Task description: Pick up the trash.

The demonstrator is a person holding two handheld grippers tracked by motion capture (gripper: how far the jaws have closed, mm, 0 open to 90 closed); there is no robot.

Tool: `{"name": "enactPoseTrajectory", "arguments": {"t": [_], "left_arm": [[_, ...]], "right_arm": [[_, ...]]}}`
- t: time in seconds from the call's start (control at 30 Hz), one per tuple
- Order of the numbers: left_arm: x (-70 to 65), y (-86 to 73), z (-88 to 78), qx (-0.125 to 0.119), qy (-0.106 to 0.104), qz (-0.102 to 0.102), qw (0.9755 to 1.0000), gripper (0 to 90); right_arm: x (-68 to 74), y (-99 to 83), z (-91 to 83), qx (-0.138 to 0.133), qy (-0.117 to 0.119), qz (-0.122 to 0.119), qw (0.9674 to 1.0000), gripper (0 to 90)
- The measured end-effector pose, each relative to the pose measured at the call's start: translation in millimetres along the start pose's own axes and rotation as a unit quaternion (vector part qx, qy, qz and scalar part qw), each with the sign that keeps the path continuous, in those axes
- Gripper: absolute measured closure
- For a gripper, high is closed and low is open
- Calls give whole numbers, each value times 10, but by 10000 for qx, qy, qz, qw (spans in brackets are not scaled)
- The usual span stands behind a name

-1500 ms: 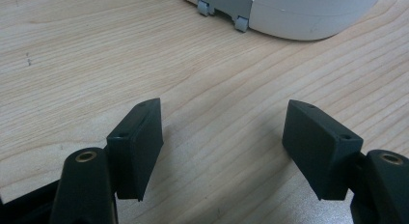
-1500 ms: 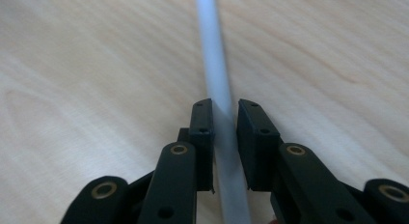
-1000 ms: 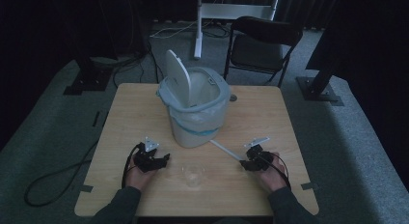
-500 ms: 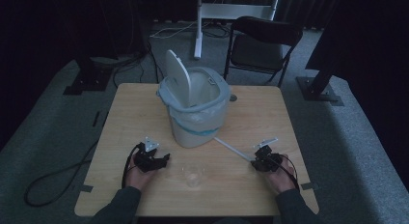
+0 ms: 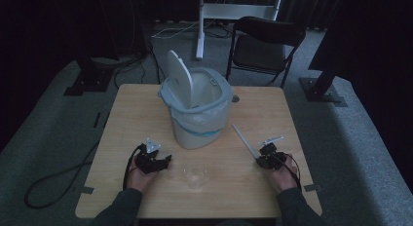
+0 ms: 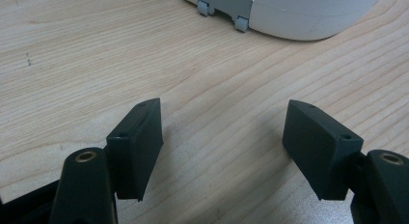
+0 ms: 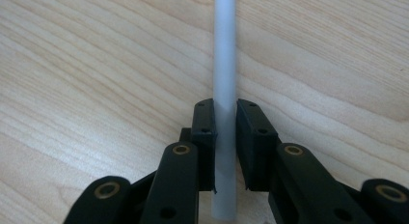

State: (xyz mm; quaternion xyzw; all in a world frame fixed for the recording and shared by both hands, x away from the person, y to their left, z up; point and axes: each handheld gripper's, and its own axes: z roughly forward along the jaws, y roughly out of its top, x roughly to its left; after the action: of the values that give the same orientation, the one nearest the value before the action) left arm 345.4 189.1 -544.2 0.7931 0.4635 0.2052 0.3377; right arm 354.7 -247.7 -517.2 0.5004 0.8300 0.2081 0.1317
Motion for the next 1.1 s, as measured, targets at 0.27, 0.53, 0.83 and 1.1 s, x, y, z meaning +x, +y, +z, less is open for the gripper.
{"name": "enactPoseTrajectory", "arguments": {"t": [0.27,0.53,0.83,1.1], "left_arm": [[0,0,0,0,-1,-1,10000,309],[0,0,0,-1,-1,-1,10000,309],[0,0,0,-1,-1,-2,10000,309],[-2,0,1,-6,-2,-12,10000,309]], "right_arm": [[26,32,-5,-350,-62,201,9992,790],[59,97,-130,-721,-212,105,9971,791],[81,144,-261,-1212,-269,130,9922,790],[97,211,-382,-1528,-333,109,9876,790]]}}
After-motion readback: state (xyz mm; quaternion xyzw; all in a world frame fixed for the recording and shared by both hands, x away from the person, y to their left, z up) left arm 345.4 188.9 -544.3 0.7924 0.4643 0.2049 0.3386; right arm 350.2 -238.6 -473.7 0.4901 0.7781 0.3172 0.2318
